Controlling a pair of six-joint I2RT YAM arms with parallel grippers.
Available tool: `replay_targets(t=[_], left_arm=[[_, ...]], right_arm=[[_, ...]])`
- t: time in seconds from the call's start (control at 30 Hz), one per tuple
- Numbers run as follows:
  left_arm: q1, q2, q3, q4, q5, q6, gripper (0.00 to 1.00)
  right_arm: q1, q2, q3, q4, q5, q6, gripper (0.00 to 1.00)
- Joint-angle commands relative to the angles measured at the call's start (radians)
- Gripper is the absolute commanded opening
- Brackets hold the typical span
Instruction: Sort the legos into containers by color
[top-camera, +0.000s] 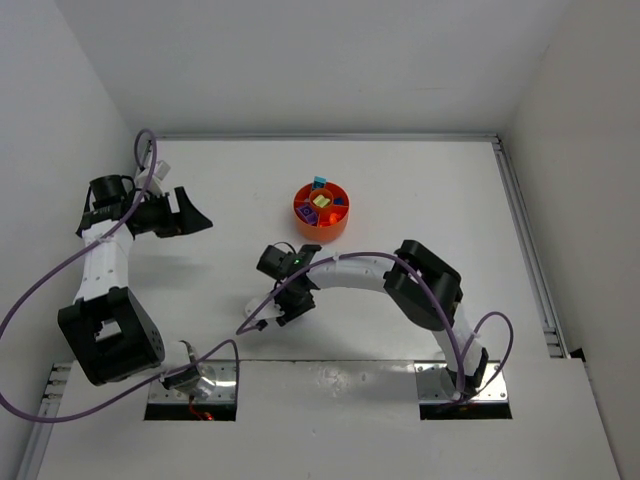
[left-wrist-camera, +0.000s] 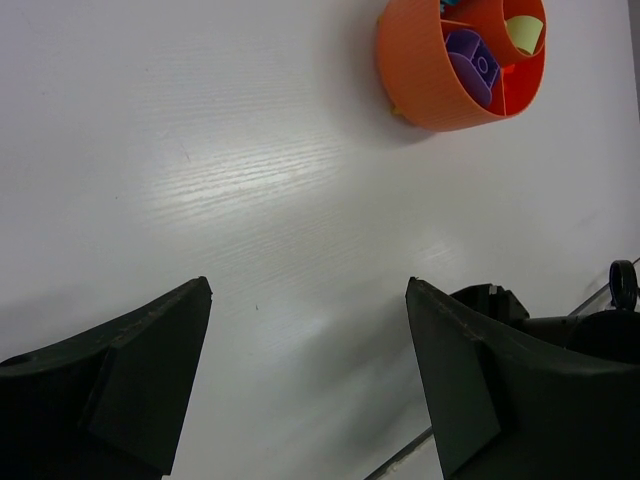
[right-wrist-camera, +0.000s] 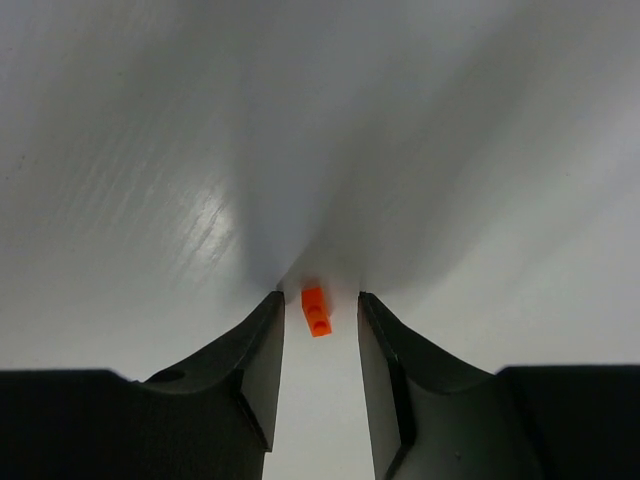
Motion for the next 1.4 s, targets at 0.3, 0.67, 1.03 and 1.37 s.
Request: replay_targets(t=[0.3, 0.67, 1.03, 1.37], left_arm=[[0.023, 0.01, -0.003, 0.005, 0.03, 0.029, 0.85], [-0.049, -0.058, -0.023, 0.035, -0.082, 0.06, 0.85], [-0.267, -0.151, -0.014, 0.091, -0.316, 0.049, 0.9], [-0.315, -0.128, 0.014, 0.118, -0.358, 0.015, 0.99]], right_arm=[[-0.019, 0.003, -0.006, 0.015, 0.0, -0.004, 0.09], [-0.178, -0.298, -0.025, 0.119, -0.02, 0.414, 0.02], [-0.6, -0.249, 0.197, 0.196, -0.1, 0.77, 0.0], [-0.694, -0.174, 0.264, 0.151, -0.264, 0.834, 0.0]])
